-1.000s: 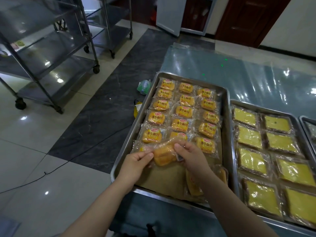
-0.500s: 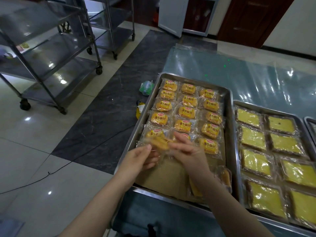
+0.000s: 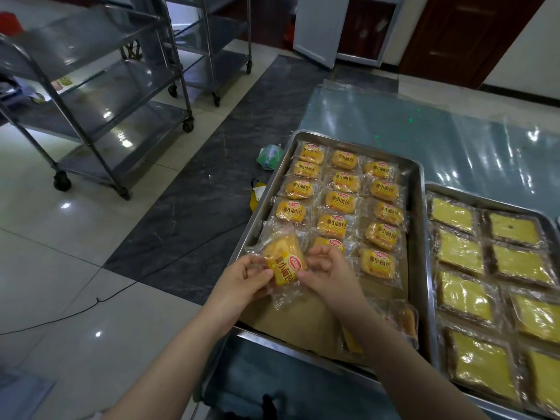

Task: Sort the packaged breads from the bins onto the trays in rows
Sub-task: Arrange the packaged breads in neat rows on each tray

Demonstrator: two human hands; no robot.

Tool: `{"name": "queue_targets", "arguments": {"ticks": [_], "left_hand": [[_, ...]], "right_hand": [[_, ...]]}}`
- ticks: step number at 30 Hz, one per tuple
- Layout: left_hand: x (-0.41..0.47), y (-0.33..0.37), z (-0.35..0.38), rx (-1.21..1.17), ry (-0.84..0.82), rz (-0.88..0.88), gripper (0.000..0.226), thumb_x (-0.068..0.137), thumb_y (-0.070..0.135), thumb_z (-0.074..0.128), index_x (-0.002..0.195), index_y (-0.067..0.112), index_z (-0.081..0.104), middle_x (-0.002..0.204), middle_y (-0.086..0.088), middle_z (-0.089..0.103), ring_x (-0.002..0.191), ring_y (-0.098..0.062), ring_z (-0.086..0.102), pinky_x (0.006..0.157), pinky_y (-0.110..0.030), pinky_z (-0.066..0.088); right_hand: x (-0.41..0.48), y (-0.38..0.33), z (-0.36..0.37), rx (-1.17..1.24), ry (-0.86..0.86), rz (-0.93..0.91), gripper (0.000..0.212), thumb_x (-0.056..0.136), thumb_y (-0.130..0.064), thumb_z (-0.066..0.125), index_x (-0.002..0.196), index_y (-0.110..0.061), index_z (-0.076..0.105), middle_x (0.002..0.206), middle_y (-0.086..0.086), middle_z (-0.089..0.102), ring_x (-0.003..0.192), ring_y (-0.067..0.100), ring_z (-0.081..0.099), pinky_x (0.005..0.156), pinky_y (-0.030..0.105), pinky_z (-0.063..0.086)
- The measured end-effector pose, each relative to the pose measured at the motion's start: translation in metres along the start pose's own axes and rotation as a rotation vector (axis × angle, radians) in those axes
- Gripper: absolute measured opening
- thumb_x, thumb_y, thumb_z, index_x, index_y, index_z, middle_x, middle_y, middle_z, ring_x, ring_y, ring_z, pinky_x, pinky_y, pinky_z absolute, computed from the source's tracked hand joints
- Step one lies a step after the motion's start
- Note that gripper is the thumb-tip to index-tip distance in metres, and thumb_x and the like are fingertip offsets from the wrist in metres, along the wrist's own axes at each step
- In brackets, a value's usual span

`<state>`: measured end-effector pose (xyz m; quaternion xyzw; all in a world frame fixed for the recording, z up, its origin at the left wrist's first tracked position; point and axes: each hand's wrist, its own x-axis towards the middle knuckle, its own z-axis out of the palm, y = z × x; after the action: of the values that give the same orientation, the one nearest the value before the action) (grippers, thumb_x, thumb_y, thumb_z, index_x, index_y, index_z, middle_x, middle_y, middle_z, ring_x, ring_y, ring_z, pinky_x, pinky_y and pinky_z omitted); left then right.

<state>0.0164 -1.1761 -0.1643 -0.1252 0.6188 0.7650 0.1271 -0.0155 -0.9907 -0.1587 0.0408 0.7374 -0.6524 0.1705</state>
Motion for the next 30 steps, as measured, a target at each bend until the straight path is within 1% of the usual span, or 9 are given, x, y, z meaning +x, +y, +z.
{"name": "queue_targets", "arguments": {"ticks": [3,8,10,13,16,19,22,26,30], "left_hand": [[-0.002,-0.008,-0.010,0.128,0.102,0.009,0.026,0.088,0.011,0.061,0.112,0.018,0.056,0.096,-0.005,0.072,0.094,-0.018,0.067,0.085,-0.031,0.052],[-0.013,-0.025,-0.033,0.375,0.307,0.051,0.029,0.089,0.008,0.058,0.111,0.028,0.056,0.107,0.006,0.066,0.095,-0.001,0.062,0.087,-0.026,0.050],[-0.019,-0.030,-0.035,0.479,0.316,0.127,0.033,0.089,0.005,0.056,0.108,0.032,0.057,0.110,0.013,0.063,0.100,0.002,0.059,0.092,-0.026,0.048],[-0.024,-0.036,-0.029,0.823,0.254,0.299,0.037,0.088,0.012,0.058,0.112,0.040,0.055,0.121,0.029,0.049,0.107,0.012,0.046,0.090,-0.013,0.038],[-0.017,-0.041,-0.016,1.030,0.142,0.370,0.042,0.091,0.025,0.056,0.131,0.034,0.049,0.141,0.024,0.032,0.128,0.010,0.022,0.105,-0.017,0.023],[-0.002,-0.048,-0.004,1.200,0.031,0.297,0.061,0.094,0.038,0.047,0.148,0.028,0.019,0.156,0.009,0.007,0.139,-0.002,-0.004,0.114,-0.029,0.005],[0.009,-0.057,-0.003,1.410,-0.088,0.181,0.069,0.097,0.043,0.034,0.149,0.026,-0.007,0.155,0.003,-0.018,0.140,-0.012,-0.020,0.113,-0.033,-0.005],[0.014,-0.062,-0.008,1.477,-0.184,0.091,0.069,0.097,0.049,0.025,0.145,0.025,-0.020,0.149,0.005,-0.032,0.135,-0.013,-0.030,0.112,-0.035,-0.007],[0.015,-0.061,-0.008,1.469,-0.219,0.062,0.070,0.097,0.049,0.022,0.141,0.024,-0.026,0.146,0.005,-0.037,0.133,-0.013,-0.034,0.111,-0.035,-0.006]], "right_hand": [[0.004,0.004,-0.001,-0.115,0.053,-0.004,0.030,0.077,-0.004,0.073,0.096,-0.023,0.061,0.094,-0.005,0.069,0.083,0.005,0.067,0.068,0.020,0.055],[0.004,0.024,0.000,-0.359,-0.258,0.118,0.027,0.083,-0.010,0.070,0.101,-0.029,0.066,0.109,-0.004,0.068,0.095,0.013,0.065,0.083,0.032,0.056],[0.005,0.034,0.012,-0.415,-0.257,0.102,0.028,0.085,-0.011,0.069,0.108,-0.025,0.068,0.113,-0.006,0.066,0.100,0.009,0.062,0.090,0.033,0.053],[0.008,0.045,0.028,-0.473,-0.164,0.071,0.027,0.084,-0.014,0.070,0.109,-0.025,0.069,0.115,-0.009,0.065,0.101,0.004,0.059,0.090,0.027,0.051],[0.010,0.052,0.034,-0.530,-0.116,0.017,0.023,0.084,-0.019,0.070,0.105,-0.029,0.068,0.113,-0.008,0.062,0.098,0.002,0.058,0.087,0.024,0.050],[0.009,0.053,0.036,-0.545,-0.089,-0.051,0.024,0.083,-0.018,0.071,0.099,-0.033,0.062,0.108,-0.009,0.059,0.095,-0.003,0.054,0.080,0.013,0.044],[0.002,0.050,0.027,-0.592,-0.046,-0.070,0.030,0.083,-0.016,0.069,0.097,-0.037,0.054,0.104,-0.013,0.053,0.090,-0.005,0.051,0.073,0.011,0.042],[-0.014,0.040,-0.019,-0.790,0.012,-0.128,0.033,0.091,-0.012,0.054,0.086,-0.045,0.049,0.096,-0.020,0.052,0.083,-0.004,0.052,0.066,0.012,0.039],[-0.034,0.037,-0.069,-1.113,0.125,-0.117,0.012,0.087,-0.024,0.059,0.094,-0.034,0.057,0.104,-0.012,0.054,0.097,0.010,0.051,0.066,0.020,0.037]]}}
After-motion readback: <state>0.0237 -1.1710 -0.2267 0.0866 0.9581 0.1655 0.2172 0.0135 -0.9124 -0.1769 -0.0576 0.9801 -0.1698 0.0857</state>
